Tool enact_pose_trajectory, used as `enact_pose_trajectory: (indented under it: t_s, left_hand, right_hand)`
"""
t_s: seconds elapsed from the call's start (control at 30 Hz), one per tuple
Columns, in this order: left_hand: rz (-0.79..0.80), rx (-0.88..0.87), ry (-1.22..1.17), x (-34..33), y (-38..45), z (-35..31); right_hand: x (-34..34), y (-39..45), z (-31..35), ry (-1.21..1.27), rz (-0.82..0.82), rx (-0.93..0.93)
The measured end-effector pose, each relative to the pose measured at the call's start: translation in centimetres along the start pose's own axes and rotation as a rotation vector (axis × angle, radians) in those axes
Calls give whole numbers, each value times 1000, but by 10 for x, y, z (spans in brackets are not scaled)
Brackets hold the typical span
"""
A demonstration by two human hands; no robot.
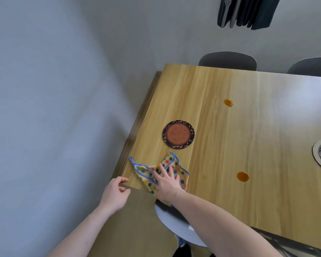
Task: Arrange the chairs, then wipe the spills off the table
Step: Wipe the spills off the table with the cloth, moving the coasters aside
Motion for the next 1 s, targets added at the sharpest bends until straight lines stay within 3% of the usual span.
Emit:
enact_pose_trajectory:
  t_s: [0.3,0.7,0.87,1.0]
  left_hand:
    - [71,-118,26,-28,4,-24]
    - [234,-244,57,-68,-2,-87]
    - [245,-269,54,-72,-7,-94]
    - [256,-271,74,-74,-13,-92]
  right_hand:
    - [-28,-60,-69,-126,-63,-81]
    - [-17,-177,-211,77,-141,-653]
    - [-8,-170,-208,87,-117,-653]
    - [0,-139,-177,72,-84,-488]
Point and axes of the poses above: each hand's wrist, its own y-axis towards the middle knuckle, its own x-axis out of the back of the hand, z = x × y, the point moved 1 cm from there along y, towards the middle knuckle, and after that the axes turned 14 degrees about -z, right-handed, at the moved point
